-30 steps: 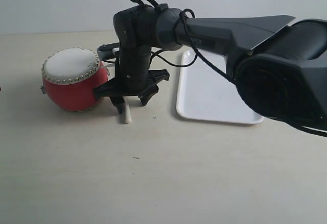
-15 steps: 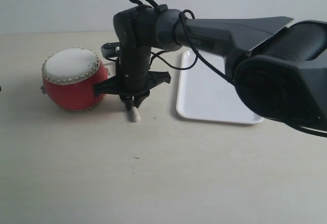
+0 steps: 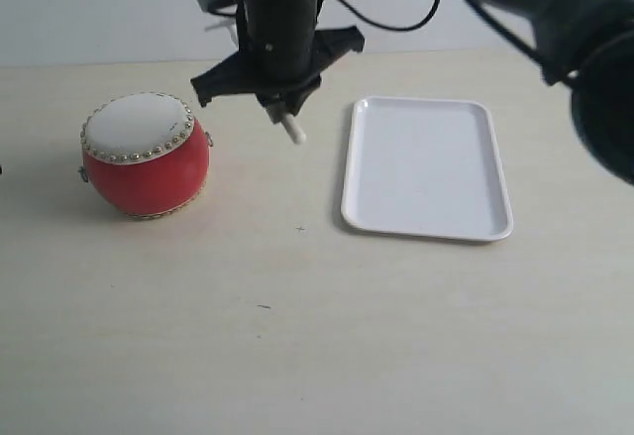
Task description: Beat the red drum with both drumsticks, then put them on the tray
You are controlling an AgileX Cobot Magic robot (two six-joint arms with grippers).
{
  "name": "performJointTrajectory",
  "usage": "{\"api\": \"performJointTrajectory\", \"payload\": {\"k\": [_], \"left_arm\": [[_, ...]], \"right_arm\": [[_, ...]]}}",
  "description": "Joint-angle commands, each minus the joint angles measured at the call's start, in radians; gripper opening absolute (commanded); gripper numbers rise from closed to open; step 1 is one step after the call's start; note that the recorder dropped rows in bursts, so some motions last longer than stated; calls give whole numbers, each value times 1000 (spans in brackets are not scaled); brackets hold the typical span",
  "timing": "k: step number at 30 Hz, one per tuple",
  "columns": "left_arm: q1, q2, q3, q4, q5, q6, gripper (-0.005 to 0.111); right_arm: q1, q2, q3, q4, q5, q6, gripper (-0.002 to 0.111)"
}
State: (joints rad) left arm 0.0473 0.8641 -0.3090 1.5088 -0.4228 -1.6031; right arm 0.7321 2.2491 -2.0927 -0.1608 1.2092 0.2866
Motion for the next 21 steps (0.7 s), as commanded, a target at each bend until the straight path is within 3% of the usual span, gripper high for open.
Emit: {"api": "performJointTrajectory", "payload": {"k": [1,4,5,9,12,16,19,21], "left_arm": [[4,-6,-82,47,-25,-71,0],[4,10,-184,236,-27,-280,0],[4,17,-219,236,-29,-315,0],[4,59,-349,236,-29,-281,0],[4,98,-441,236,44,-169,0],[4,175,-534,236,340,0,0],[4,210,-520,232,631,229,0],[2,228,-504,14,786,505,0]], "right_arm": [[-1,-104,0,9,12,-218,0],[-1,-148,2,11,12,-277,0],[-1,-159,2,11,12,-293,0],[-1,-202,13,27,12,-379,0],[-1,-224,57,29,12,-432,0],[-1,-235,112,27,12,-450,0],[-1,-235,132,27,12,-454,0],[-1,-235,134,29,12,-470,0]]}}
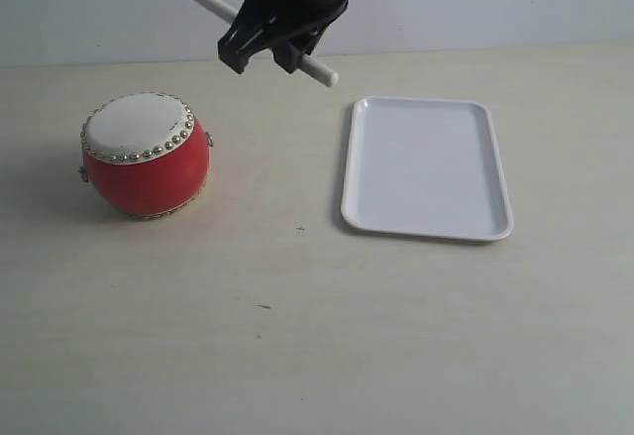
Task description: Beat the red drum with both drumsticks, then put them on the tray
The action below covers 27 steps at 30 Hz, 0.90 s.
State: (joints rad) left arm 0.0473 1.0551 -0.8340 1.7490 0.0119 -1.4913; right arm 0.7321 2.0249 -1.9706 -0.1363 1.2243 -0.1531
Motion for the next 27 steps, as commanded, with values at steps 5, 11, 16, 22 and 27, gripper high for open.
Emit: {"api": "performJointTrajectory", "payload": {"k": [5,11,16,22,27], "left_arm": [[-35,132,-52,-1061,597,1089,0],[-190,265,-242,-1585,1164,1514,0],[-334,280,-242,-1560,1209,1514,0],[-424,281,-190,-1627,1209,1544,0],[-436,296,-109,-1589,1209,1532,0]], "right_arm": [[-1,-7,12,21,-3,-67,0],[-8,-7,57,59,-3,-71,0],[-8,-5,139,121,-3,-71,0],[-8,-3,169,248,-3,-75,0],[-8,-3,169,257,-3,-89,0]]}}
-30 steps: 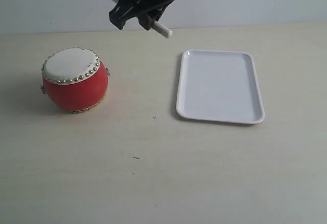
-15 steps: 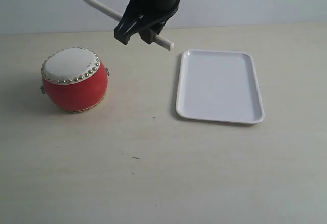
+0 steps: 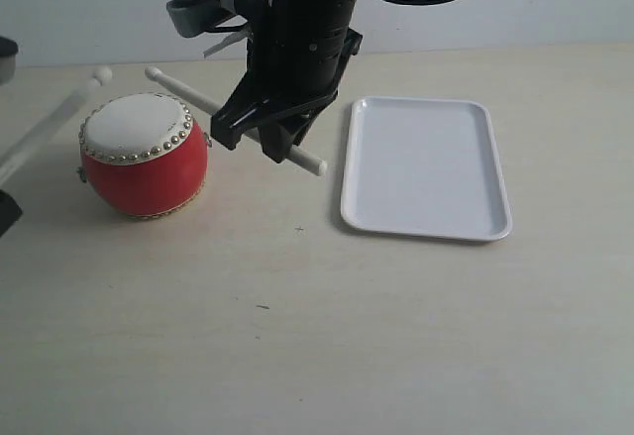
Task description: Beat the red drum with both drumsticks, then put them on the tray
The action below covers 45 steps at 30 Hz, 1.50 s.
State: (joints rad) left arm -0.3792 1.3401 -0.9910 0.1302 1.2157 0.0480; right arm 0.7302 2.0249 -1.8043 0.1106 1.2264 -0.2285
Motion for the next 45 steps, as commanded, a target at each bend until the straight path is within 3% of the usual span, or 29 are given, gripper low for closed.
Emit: {"api": "performJointTrajectory", "payload": {"k": [1,14,18,23,28,40,45], "left_arm": [[-9,11,48,45,5,-22,0],[-9,11,-122,127,5,-39,0],[-9,38,-59,118,5,-135,0],[-9,220,71,120,-98,-139,0],[-9,353,4,133,5,-174,0],[-9,43,-148,158,5,-164,0],[-9,42,-134,139,5,-156,0]], "right_arm": [[-6,-3,3,10,-5,-13,0],[-6,-38,-18,64,-5,-13,0],[-6,-14,-18,63,-5,-15,0],[-6,-15,-18,47,-5,-13,0],[-4,-32,-18,94,-5,-19,0],[-4,204,-18,81,-7,-24,0],[-4,100,-18,71,-5,13,0]]}}
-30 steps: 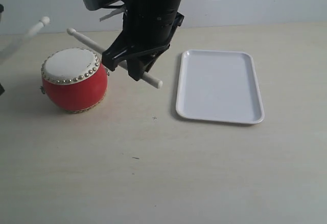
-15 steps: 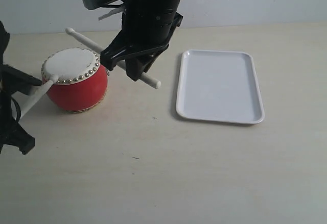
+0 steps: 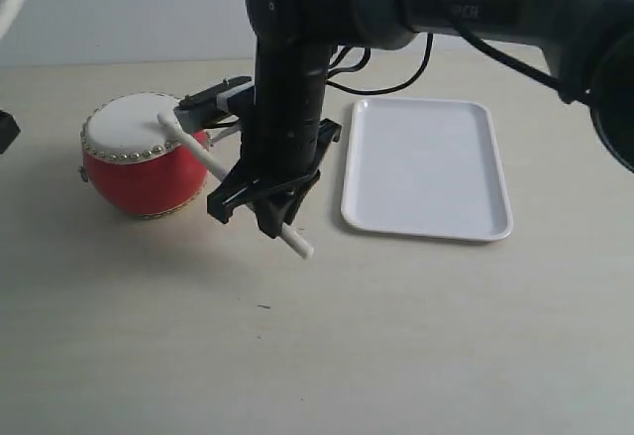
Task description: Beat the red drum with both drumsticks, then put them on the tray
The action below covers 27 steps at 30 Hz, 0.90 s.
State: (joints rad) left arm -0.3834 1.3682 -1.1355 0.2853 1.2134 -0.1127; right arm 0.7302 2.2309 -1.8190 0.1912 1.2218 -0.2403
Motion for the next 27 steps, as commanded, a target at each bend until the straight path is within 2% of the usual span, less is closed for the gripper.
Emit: {"api": "performJointTrajectory", "payload": {"k": [1,5,9,13,18,27], "left_arm": [[-5,36,22,-24,-6,4,0],[-5,173,63,-75,-49,4,0],[-5,325,70,-80,-3,4,0],[-5,367,66,-43,8,-26,0],[-5,257,2,-34,8,-23,0],[-5,-75,-47,-34,8,4,0]], "right_arm": [[-4,-136,-3,-9,-1,24,0],[-4,-277,-3,-3,-1,26,0],[-4,-379,-3,0,-1,26,0],[-4,-408,-3,0,-1,26,0],[-4,-323,-3,3,-1,22,0],[-4,29,-3,112,-1,-26,0]]}}
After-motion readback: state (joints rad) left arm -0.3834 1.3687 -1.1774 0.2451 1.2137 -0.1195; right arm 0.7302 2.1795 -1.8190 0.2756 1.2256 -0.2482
